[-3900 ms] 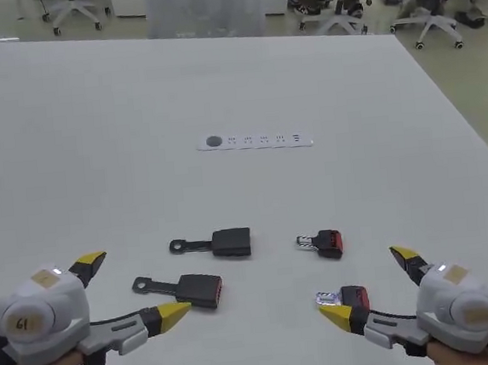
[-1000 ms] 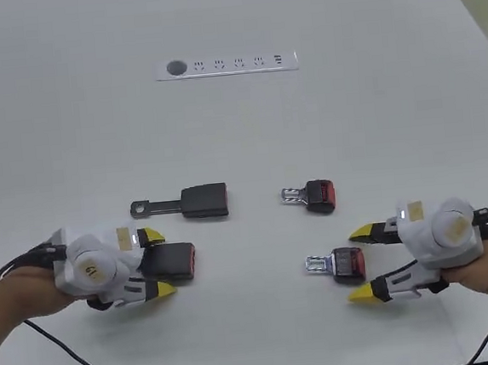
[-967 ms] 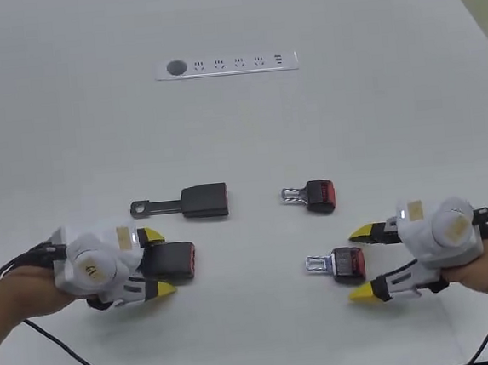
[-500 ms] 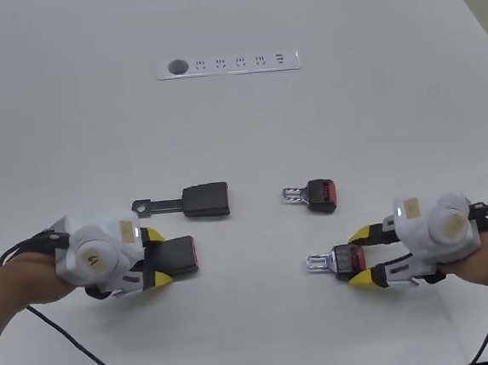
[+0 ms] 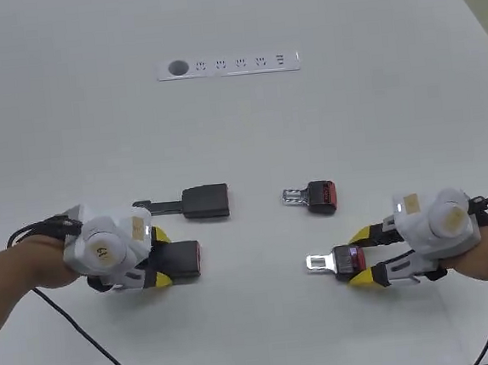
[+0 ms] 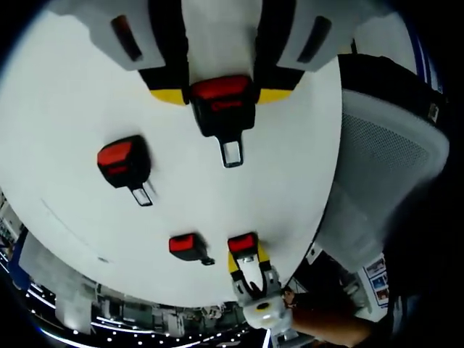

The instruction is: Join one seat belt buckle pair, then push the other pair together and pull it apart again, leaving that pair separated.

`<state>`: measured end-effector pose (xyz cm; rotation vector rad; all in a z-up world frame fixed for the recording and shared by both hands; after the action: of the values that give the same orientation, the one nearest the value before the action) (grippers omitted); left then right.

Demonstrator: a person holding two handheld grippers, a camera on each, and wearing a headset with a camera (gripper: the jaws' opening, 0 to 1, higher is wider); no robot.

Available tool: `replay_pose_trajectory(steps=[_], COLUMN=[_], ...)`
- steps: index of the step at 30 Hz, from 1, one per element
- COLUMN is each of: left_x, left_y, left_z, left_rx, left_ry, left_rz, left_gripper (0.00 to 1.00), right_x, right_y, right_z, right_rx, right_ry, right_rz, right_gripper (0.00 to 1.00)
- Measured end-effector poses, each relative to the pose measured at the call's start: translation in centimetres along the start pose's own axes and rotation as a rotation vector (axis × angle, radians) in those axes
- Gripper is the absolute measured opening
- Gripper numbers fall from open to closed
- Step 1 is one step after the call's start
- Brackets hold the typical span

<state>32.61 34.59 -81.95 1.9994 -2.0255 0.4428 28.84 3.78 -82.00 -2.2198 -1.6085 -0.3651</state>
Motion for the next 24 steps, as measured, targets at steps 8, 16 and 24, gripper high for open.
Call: replay_pose_trajectory(steps=[8,16,24], left_x=[0.1,0.1,0.1], left_y=[0.0,0.0,-0.1], left_z=[0.0,0.0,0.0], left_rx=[-0.011,-0.017,-0.025], left_ry=[-0.012,-0.016,-0.018], left_rz=[-0.001,-0.007,-0.005], left_gripper=[0.34,0.34,0.34], right_x=[1.5,3.3,4.3], right_y=[0.1,0.1,0.0], right_z=[1.1,1.8,2.2], right_rx=[-0.025,-0.025,-0.019], right_ry=[0.013,0.038,0.054], right_rz=[-0.02,-0.032,-0.045], right_gripper=[0.34,0.34,0.34])
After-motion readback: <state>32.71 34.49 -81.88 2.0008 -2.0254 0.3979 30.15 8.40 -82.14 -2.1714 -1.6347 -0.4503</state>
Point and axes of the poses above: the centre of the closed fingertips' face, and the gripper's own axes: z roughly forward along the fingers, y roughly to its right, x roughly out of its top, the point moved 5 cm from there along -z, roughly backward along the fingers, and after that the axes turned 10 degrees about -y, right-handed, at the moved point
